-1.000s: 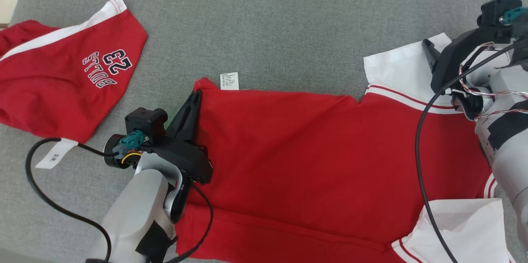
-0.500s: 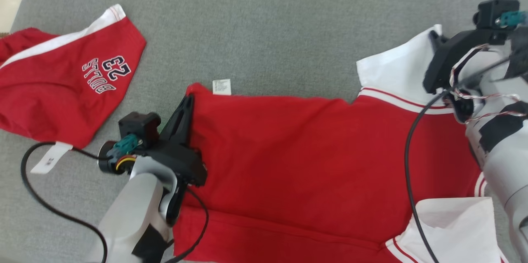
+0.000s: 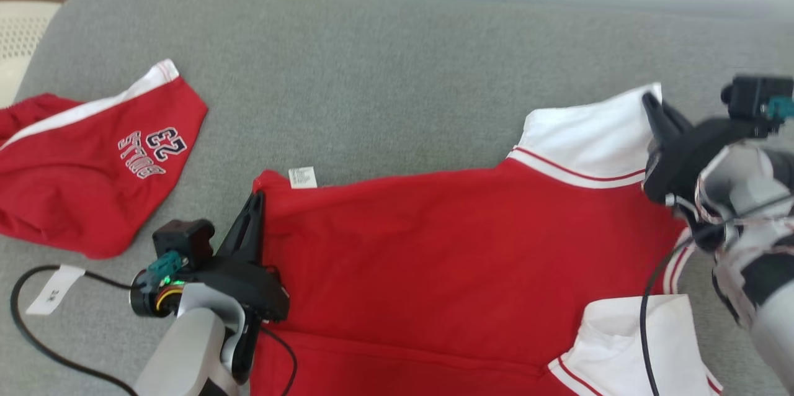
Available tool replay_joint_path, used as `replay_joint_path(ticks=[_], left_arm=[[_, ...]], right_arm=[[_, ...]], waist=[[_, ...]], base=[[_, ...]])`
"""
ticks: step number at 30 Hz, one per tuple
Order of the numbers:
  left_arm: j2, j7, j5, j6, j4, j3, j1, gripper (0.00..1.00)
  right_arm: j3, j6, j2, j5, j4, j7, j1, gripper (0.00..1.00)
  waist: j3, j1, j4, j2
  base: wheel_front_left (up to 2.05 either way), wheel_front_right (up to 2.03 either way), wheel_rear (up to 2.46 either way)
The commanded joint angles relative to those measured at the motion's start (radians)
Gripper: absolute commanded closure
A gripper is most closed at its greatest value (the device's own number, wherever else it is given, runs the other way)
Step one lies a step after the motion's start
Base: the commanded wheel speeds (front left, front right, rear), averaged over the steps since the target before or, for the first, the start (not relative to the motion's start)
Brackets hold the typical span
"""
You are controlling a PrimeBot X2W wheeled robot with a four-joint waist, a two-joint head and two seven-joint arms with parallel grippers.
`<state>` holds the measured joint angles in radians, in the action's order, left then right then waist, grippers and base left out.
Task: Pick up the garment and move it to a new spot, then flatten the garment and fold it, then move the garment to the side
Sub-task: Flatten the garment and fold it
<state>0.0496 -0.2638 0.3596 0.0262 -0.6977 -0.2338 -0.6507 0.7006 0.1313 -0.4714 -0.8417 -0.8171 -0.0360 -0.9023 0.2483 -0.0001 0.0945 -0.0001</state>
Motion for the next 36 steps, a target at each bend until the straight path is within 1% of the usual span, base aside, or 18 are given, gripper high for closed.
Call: replay_joint_path(ticks=[1,6,15,19,22,29,36], left_arm=[[0.002,-0.001,-0.018,0.006,0.008,0.014,0.027,1.0],[0.002,-0.001,-0.015,0.023,0.033,0.044,0.072,1.0],[0.002,-0.001,-0.006,0.04,0.077,0.068,0.177,1.0],[0.002,-0.001,0.009,0.038,0.096,0.076,0.229,1.0],[0.002,-0.001,0.014,0.037,0.112,0.077,0.257,1.0],[0.002,-0.001,0.061,0.017,0.15,0.071,0.369,1.0],[0.002,-0.001,0.086,0.005,0.114,0.064,0.418,1.0]], right_arm=[[0.013,-0.001,-0.015,-0.025,0.043,-0.016,0.044,1.0],[0.03,-0.001,-0.048,-0.088,0.152,-0.058,0.165,1.0],[0.032,-0.001,-0.084,-0.154,0.274,-0.119,0.39,1.0],[0.025,-0.001,-0.089,-0.181,0.301,-0.134,0.473,1.0],[0.023,-0.001,-0.088,-0.184,0.313,-0.138,0.508,1.0],[0.015,-0.001,-0.073,-0.198,0.352,-0.146,0.599,1.0],[-0.001,-0.001,-0.076,-0.214,0.412,-0.158,0.672,1.0]], waist=[[-0.04,0.0001,-0.022,0.0001],[-0.083,0.0001,-0.03,0.0001],[-0.152,0.0001,-0.034,0.0001],[-0.18,0.0001,-0.037,0.0001],[-0.189,0.0001,-0.039,0.0001],[-0.213,0.0001,-0.043,0.0001],[-0.225,0.0001,-0.046,0.0001]], base=[[0.0,0.0,0.0],[0.0,0.0,0.0],[0.0,0.0,0.0],[0.0,0.0,0.0],[0.0,0.0,0.0],[0.0,0.0,0.0],[0.0,0.0,0.0]])
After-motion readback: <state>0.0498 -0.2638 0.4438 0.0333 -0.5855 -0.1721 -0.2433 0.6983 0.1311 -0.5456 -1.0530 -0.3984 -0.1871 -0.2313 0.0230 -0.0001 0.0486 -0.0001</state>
